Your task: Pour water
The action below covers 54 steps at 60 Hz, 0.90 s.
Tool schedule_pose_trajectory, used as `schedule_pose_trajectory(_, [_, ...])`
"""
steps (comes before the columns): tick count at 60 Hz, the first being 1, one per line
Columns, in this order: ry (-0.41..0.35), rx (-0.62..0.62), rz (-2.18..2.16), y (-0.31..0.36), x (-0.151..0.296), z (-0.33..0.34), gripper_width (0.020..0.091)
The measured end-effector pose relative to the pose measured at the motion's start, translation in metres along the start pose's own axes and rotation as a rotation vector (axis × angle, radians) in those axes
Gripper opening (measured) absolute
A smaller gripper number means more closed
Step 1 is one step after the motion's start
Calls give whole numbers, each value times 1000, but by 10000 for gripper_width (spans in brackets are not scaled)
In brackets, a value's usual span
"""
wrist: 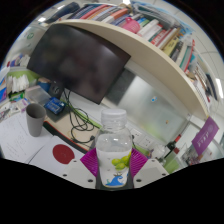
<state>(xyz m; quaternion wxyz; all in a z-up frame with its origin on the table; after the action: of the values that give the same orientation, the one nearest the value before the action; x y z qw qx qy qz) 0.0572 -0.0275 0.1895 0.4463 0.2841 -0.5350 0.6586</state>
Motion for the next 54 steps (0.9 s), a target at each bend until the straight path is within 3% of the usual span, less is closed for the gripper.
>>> schedule_pose_trajectory(17, [-3, 2, 673, 91, 79, -20, 375])
schedule_pose_trajectory(38, [59, -21, 1299, 140, 83, -49, 376])
schedule_pose_trajectory(54, [103, -13, 1367, 150, 73, -56, 376])
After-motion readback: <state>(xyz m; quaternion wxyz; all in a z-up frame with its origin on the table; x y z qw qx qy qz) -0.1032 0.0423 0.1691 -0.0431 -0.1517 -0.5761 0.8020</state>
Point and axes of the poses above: the point between the fingertips, and its own axes, seen from behind it with the camera up: y to the left, x up, z backward, against the way the camera looks, the point moved 10 cm from there along z, backward, against the way the camera looks, and after that the axes turned 5 degrees about -z, right-handed, at the moved point
